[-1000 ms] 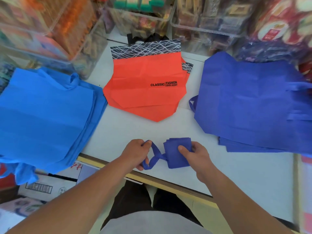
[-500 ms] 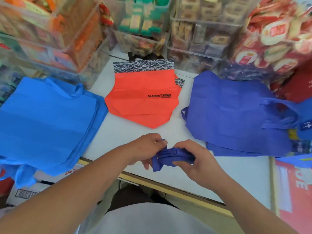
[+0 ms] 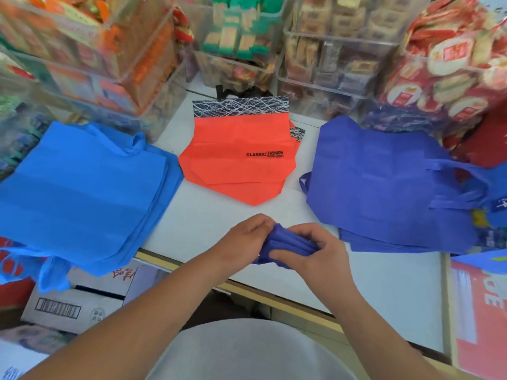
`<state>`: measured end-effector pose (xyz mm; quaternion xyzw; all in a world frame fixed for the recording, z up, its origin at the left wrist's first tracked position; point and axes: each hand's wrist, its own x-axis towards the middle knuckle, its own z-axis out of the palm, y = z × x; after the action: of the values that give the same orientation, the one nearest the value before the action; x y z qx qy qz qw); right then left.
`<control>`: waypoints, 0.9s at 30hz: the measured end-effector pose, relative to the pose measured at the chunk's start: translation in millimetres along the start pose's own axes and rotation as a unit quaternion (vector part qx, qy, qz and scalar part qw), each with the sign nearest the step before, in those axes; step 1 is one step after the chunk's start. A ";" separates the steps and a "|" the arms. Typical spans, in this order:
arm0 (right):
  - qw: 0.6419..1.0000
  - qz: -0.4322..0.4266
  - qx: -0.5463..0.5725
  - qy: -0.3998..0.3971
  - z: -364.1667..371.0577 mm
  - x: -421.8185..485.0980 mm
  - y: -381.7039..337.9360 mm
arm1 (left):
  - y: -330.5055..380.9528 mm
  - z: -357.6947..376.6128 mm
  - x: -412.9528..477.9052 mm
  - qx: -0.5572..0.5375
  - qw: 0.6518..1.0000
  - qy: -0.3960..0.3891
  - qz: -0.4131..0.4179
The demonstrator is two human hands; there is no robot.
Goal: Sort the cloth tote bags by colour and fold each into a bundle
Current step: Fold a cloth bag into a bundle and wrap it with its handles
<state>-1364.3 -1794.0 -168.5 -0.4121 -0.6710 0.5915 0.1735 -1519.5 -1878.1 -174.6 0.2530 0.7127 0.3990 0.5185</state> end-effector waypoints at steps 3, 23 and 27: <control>1.000 0.020 0.020 -0.007 -3.3 -0.9 -1.2 | -2.5 1.0 -1.1 -0.038 0.999 0.015 0.006; 0.999 0.027 0.042 -0.016 -33.9 27.6 -7.5 | 7.5 15.7 0.7 -0.022 0.992 0.106 0.062; 0.997 0.052 0.049 0.001 -41.3 36.5 -9.7 | 8.1 24.1 5.8 -0.021 0.990 0.126 0.067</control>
<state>-1359.8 -1739.1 -158.8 -0.4380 -0.6187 0.6314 0.1633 -1499.2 -1861.7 -174.4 0.2368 0.7455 0.4762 0.4018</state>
